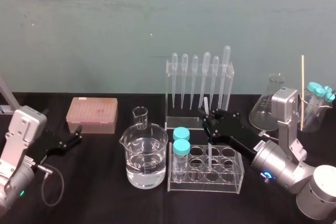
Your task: Pick up the stirring rod with one hand, then place it down.
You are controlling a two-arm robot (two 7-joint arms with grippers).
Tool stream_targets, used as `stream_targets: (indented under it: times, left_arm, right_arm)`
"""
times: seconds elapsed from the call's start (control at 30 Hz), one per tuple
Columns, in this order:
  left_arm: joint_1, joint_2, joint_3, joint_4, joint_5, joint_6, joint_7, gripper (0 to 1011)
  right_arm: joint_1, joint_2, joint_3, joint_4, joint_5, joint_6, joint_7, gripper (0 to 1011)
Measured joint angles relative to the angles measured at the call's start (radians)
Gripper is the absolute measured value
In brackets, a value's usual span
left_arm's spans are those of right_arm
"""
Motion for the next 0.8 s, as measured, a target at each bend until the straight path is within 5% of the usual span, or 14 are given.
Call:
stream_targets:
  times: [0.33,0.8]
  left_arm:
    - [0.0,0.0,0.0,0.0,0.0,0.0,0.0,1000]
    - [0.0,0.0,0.0,0.0,0.0,0.0,0.0,1000]
  right_arm:
    - [0.0,0.001,0.0,-0.001,0.001,0.0,0.0,133]
    - [0.0,0.002,0.0,-0.003,0.004,0.0,0.001,585]
